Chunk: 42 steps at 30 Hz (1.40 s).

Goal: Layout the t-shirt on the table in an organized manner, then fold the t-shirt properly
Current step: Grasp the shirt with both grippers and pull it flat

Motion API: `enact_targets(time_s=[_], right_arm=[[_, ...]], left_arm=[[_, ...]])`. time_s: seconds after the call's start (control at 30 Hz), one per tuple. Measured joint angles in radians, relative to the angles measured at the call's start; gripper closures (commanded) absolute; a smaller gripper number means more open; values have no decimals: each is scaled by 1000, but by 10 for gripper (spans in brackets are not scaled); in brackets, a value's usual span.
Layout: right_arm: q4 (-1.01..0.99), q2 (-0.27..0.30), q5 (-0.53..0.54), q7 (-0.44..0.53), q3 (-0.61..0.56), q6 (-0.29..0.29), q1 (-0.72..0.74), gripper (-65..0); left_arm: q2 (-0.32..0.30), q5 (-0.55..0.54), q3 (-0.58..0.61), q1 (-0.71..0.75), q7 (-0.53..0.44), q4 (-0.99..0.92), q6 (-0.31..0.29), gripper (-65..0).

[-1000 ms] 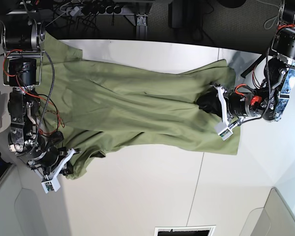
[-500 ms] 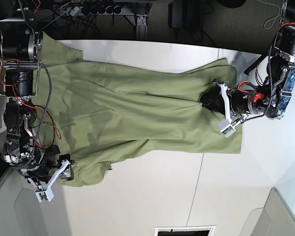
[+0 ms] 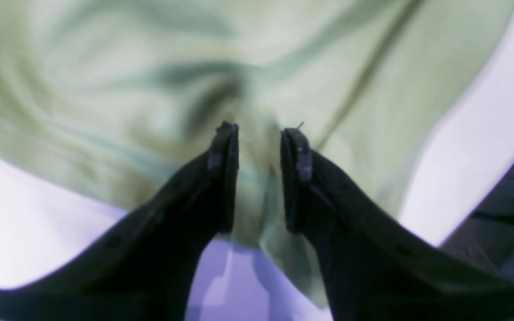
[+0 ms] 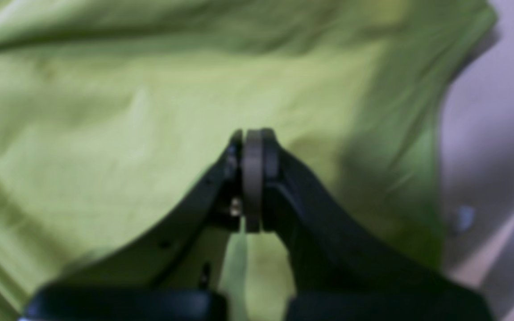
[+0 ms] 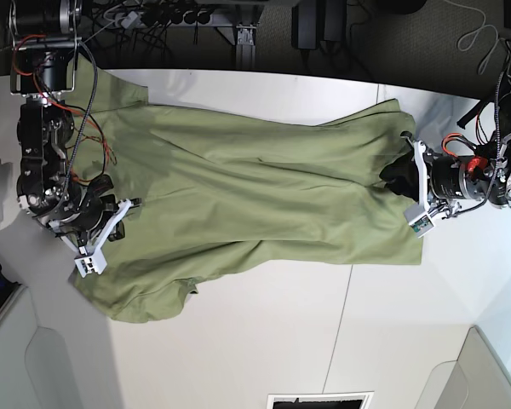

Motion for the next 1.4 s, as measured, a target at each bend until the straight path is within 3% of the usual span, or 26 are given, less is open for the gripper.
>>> enact_targets(time_s=[0.1,0.27,0.57,0.73,0.83,0.93,1.1,1.2,1.4], right_arm=[[16,-1,-24,26,0,20,-65,0],[-9,7,-71,84,1,35,-101,0],[-68,121,-64,156,1,37,-95,0],[-74,122,-55,123,1,7,-68,0],[-76,123,-37,117,1,6,-49,0],[-76,122,-23,118,0,3,-39,0],[-77,110,-14,111,0,6,-42,0],[-77,103,-13,114,0,7,-42,0],[-77,104,-13,113,0,7,-42,0]], left_arm=[[4,93,0,0,-103,-3,0,-174],[27,167,0,-12,-129,-115,-1,-174],[191,199,-11,-201,-201,-443,-20,-174],[250,219,-8,-312,-157,-529,-14,-174],[226,108,-5,-332,-17,-507,-11,-174],[139,-51,-3,-306,53,-412,-2,-179],[-2,-135,-15,-215,57,-252,-1,-355],[-19,-180,-32,-161,89,-219,-4,-360],[5,-209,-130,-43,113,-220,-4,-359]])
